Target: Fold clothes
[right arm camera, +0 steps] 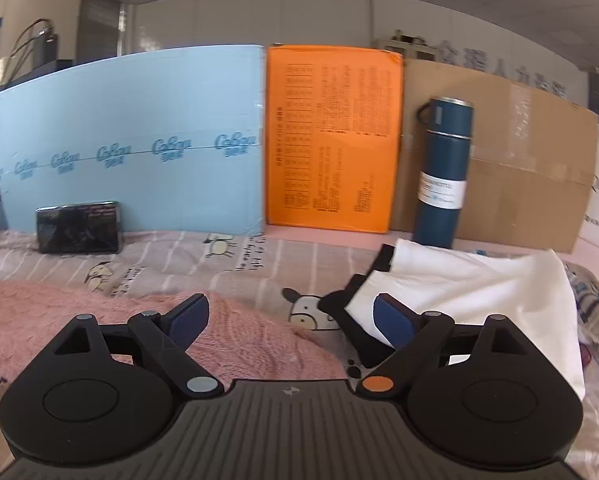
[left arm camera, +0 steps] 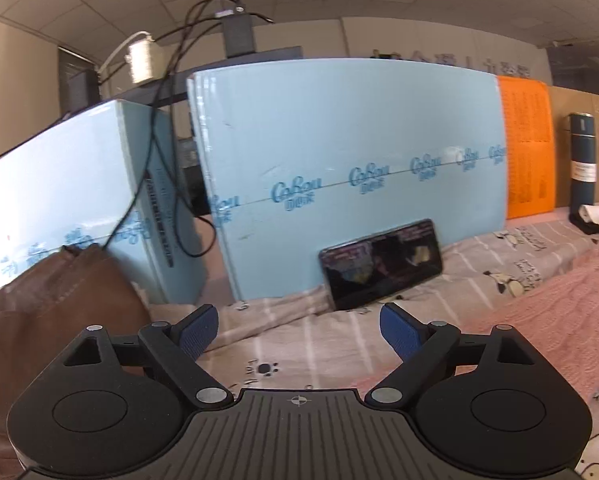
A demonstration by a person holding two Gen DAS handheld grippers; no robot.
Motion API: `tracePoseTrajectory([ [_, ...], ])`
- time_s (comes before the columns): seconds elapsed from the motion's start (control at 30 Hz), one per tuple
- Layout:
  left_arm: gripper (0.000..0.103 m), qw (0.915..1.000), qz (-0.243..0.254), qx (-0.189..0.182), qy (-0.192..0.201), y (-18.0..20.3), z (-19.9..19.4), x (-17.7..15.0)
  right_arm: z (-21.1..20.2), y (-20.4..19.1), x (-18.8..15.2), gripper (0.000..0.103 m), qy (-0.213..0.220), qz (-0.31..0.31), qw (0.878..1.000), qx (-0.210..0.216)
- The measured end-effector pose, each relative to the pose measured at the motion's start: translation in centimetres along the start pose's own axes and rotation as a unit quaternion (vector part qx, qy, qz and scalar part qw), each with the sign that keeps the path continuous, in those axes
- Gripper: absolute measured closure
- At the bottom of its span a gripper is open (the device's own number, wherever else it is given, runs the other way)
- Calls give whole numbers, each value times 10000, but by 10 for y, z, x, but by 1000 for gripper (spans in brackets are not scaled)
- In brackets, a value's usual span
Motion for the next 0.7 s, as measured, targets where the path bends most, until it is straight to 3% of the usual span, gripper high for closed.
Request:
tracePoseTrajectory([
  [0.07,13,9978,195,-599,-182,18,18,2,10,-13,2,12,-96,-464,9974,546],
  [0.17,13,9890,541,-1320,-392,45,38,-1,33,-19,-2,12,-483,-635,9937,791],
  [0.3,17,9812,483,-1671,-832,67,60,-14,53,-22,-13,15,-801,-451,9893,1131],
  [0.37,32,9771,459,-1809,-1023,75,64,-23,59,-24,-18,18,-847,-435,9886,1165],
  [0.4,45,9759,428,-1882,-1018,76,64,-26,60,-25,-20,21,-868,-409,9882,1190],
  [0.43,61,9747,396,-1955,-1008,78,63,-27,62,-25,-22,28,-880,-382,9879,1217],
  [0.53,86,9722,399,-2119,-910,83,58,-31,58,-27,-24,46,-848,-451,9880,1212],
  [0.7,93,9765,681,-1987,-476,88,37,-26,44,-33,-27,74,-725,-865,9874,1110],
])
Point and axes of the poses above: each gripper's, at about its wrist camera, not at the fingertips, and z roughly the way its jaws point, y to its right, x to its top, the point moved 3 cm from there along z, roughly the way its jaws point, and after that the axes turned 12 degrees about y, right-handed, at the moved point
